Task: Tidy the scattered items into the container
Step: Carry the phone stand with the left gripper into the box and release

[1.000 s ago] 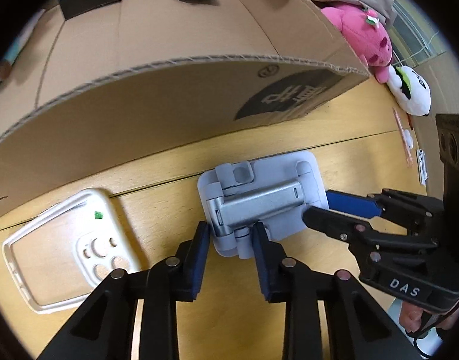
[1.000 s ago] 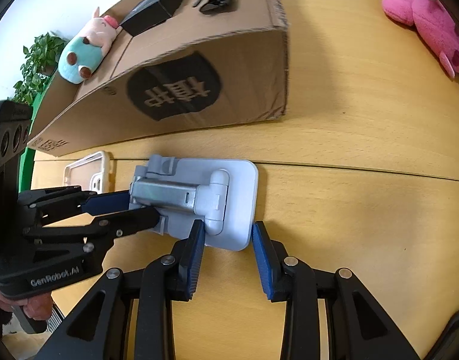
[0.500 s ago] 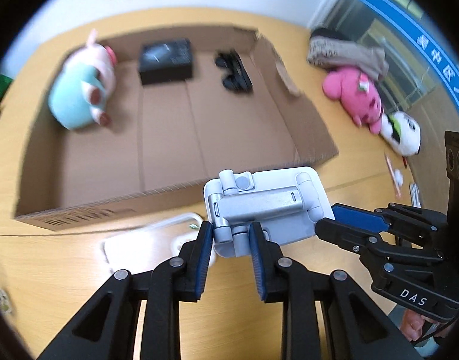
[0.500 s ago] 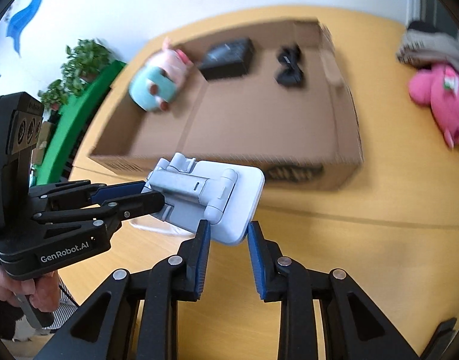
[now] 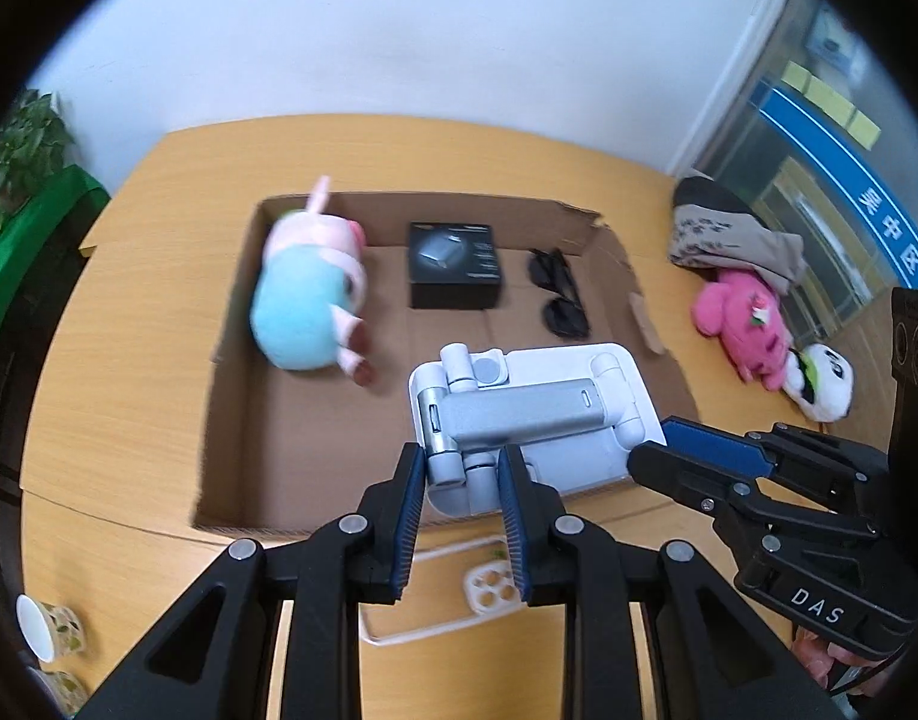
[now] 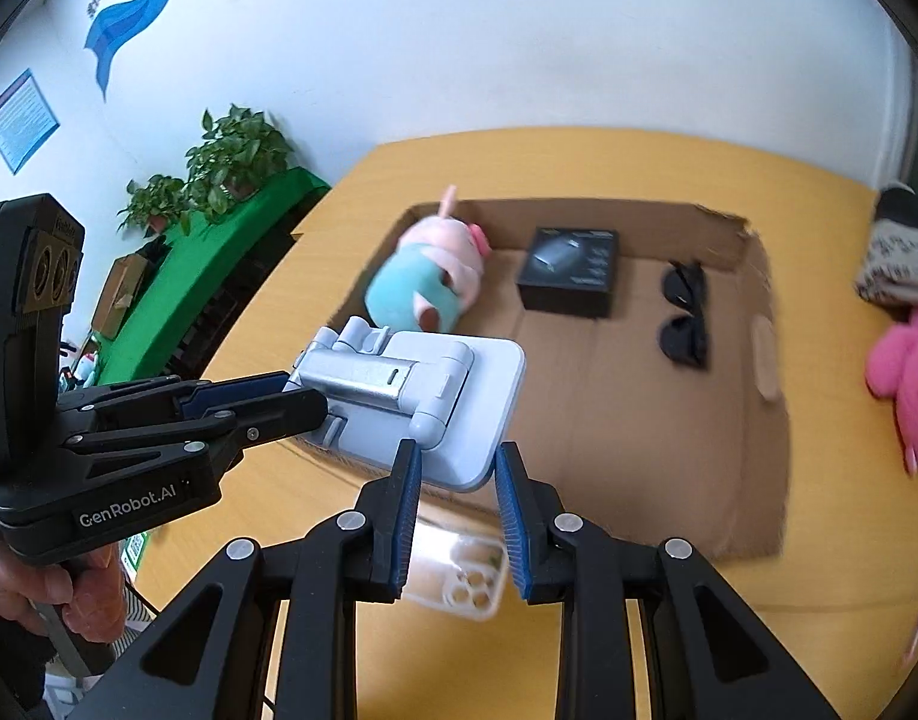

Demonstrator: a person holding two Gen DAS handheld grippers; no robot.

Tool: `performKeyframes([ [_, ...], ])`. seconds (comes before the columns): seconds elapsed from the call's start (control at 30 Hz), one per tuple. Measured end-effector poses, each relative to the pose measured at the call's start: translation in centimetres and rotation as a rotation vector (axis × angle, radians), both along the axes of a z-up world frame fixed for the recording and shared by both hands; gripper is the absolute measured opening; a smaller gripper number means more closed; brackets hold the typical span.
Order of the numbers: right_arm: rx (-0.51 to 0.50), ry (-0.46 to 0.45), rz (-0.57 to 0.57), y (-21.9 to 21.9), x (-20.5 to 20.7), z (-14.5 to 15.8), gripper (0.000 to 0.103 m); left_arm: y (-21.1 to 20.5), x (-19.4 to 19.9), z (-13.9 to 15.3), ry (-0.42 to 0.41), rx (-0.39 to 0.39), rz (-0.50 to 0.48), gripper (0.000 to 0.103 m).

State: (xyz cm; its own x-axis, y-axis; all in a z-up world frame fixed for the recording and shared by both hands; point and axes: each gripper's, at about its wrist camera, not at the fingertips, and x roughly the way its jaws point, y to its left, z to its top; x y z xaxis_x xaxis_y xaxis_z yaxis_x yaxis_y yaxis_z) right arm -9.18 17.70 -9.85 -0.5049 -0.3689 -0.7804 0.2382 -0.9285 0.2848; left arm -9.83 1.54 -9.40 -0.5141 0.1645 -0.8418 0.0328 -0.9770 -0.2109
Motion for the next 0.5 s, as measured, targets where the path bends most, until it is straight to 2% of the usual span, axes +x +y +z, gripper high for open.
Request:
performKeyframes([
  [0.2, -0.020, -0.049, 0.036, -3.6, -3.9, -3.1, 0.027, -4.5, -1.6, -2.3, -0.046, -0.002, 0.046, 0.024],
  [0.5, -0.036, -0.211, 0.037, -7.3, -9.0, -11.1, 0.027, -9.1, -4.5, -9.8, -0.192, -0.008, 0.062, 0.023],
])
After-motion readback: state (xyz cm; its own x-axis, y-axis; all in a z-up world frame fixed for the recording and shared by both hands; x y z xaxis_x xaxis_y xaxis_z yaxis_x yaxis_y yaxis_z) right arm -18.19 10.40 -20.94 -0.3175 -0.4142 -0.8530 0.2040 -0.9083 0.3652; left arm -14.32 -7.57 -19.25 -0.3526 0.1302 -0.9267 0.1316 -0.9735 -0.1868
